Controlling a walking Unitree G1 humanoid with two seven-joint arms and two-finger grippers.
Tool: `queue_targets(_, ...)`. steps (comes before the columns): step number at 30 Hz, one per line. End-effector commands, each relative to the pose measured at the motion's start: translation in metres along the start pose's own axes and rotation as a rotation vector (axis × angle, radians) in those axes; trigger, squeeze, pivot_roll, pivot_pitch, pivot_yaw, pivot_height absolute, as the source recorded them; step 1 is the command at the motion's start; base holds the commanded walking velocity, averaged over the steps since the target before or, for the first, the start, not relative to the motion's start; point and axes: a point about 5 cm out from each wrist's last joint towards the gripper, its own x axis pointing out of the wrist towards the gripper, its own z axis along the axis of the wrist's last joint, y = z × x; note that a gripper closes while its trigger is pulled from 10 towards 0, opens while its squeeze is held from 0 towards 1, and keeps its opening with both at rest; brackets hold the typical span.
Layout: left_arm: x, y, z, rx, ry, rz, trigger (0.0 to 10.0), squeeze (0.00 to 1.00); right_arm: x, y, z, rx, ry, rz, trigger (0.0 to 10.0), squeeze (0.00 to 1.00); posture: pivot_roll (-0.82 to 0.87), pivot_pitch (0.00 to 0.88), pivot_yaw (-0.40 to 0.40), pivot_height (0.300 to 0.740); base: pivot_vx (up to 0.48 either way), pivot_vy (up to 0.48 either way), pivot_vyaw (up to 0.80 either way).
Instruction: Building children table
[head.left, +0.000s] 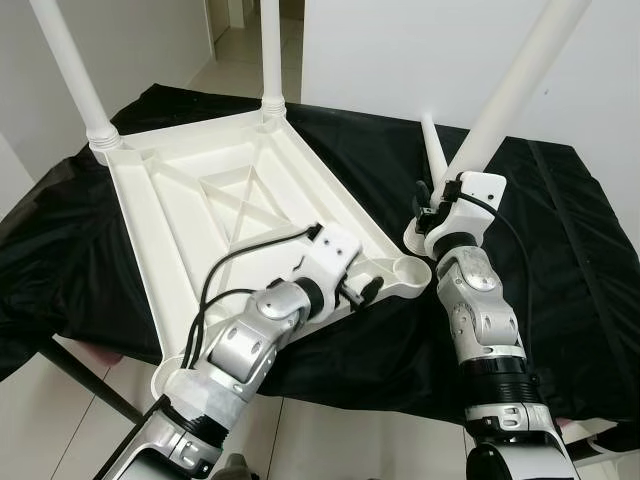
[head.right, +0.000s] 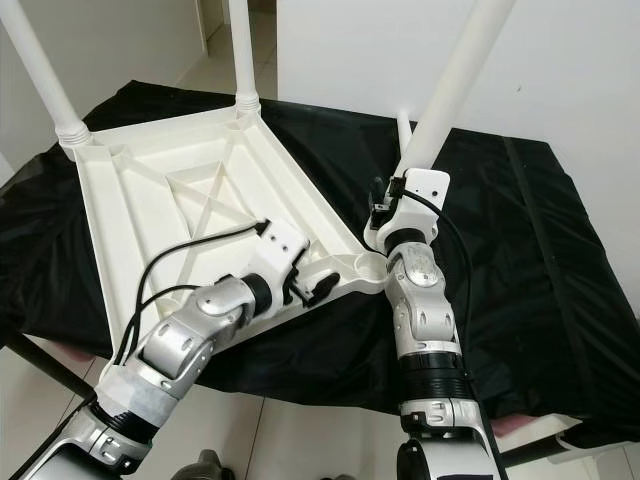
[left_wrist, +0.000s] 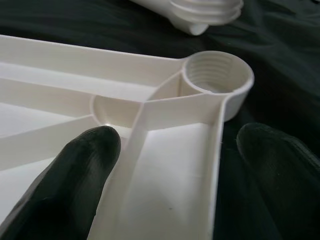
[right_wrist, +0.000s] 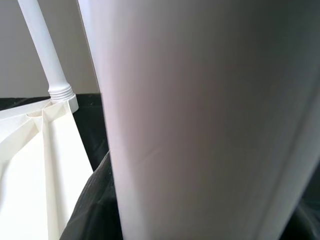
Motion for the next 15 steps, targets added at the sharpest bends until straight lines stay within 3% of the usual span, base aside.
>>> queue_targets(1, 0.001, -0.003, -0.004, 0.017, 0.01, -0.027, 10.0, 0.0, 0.002, 0.001, 0.008, -0.001, -0.041, -0.001, 10.0, 0.0, 0.1, 0.033, -0.025, 0.74, 0.0, 0.0, 0.0)
queue_targets(6, 0.003, -0.004, -0.005, 0.023, -0.003, -0.037, 10.0, 0.0, 0.005, 0.003, 0.007, 0.0, -0.033, 0.005, 10.0, 0.0, 0.11, 0.021, -0.047, 0.74, 0.0, 0.0, 0.0)
queue_targets(15, 0.013, -0.001, -0.019, 0.038, 0.068, -0.011, 10.0, 0.0, 0.009, 0.006, 0.009, -0.006, -0.037, 0.022, 10.0, 0.0, 0.11, 0.003, -0.052, 0.74, 0.0, 0.0, 0.0)
